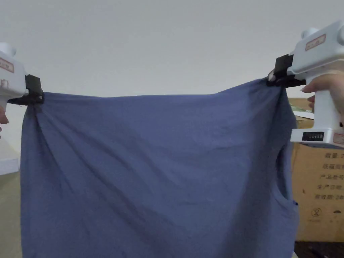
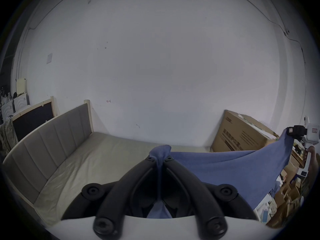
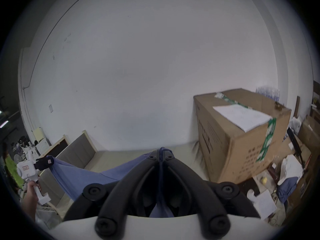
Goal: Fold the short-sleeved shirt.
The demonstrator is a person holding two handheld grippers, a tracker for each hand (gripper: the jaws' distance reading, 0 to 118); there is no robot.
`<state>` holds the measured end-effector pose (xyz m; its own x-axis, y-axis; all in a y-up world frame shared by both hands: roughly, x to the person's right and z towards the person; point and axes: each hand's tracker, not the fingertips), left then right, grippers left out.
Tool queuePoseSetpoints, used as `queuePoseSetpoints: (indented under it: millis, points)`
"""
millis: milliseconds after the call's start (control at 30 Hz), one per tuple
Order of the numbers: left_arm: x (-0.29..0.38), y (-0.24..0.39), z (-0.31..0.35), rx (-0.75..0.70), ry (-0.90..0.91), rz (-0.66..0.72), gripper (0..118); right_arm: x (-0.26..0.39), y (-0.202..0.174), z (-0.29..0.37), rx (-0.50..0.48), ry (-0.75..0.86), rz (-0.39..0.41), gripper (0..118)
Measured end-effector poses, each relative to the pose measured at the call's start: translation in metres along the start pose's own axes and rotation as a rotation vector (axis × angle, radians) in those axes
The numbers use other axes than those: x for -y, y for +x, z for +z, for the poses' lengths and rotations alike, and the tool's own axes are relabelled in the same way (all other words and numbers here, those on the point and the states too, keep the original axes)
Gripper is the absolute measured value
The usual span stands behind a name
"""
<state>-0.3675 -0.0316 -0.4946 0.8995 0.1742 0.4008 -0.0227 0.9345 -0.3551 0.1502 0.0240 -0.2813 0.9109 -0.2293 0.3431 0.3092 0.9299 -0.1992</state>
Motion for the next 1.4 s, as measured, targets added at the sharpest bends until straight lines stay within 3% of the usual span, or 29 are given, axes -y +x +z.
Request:
queuePoseSetpoints:
  millis: [100,267,400,567,733,867,1000,1300,1400]
  points:
    - [-0.017,0.006,-0.028,-0.066,0.046,-0.026,1,-0.019,-0.01,-0.029,0.005,0.038,0.02,1]
    - [-0.025,0.02,-0.051,-0.073,0.189,-0.084,1,-0.033,-0.024,-0.053,0.062,0.143,0.179,1]
    - [-0.009,0.016,-0.086,-0.095,0.204,-0.102,1,0.0,-0.023,-0.054,0.115,0.213,0.202,1]
    - [0.085,0.024,-0.104,-0.067,0.181,-0.213,1,0.102,0.002,-0.071,0.169,0.159,0.25,1]
    - [0.236,0.015,-0.126,0.005,-0.182,-0.173,1,0.268,0.051,-0.094,0.135,-0.141,0.129,1]
    - [0.35,0.004,-0.098,0.03,-0.382,-0.144,1,0.398,0.086,-0.074,0.146,-0.392,0.085,1]
    - [0.413,-0.016,-0.049,0.063,-0.475,-0.115,1,0.469,0.106,-0.01,0.118,-0.532,0.075,1]
    - [0.431,-0.049,0.079,0.09,-0.442,-0.099,1,0.476,0.141,0.132,0.042,-0.491,0.013,1]
    - [0.439,-0.05,0.107,0.114,-0.426,-0.128,1,0.483,0.138,0.158,0.01,-0.515,0.078,1]
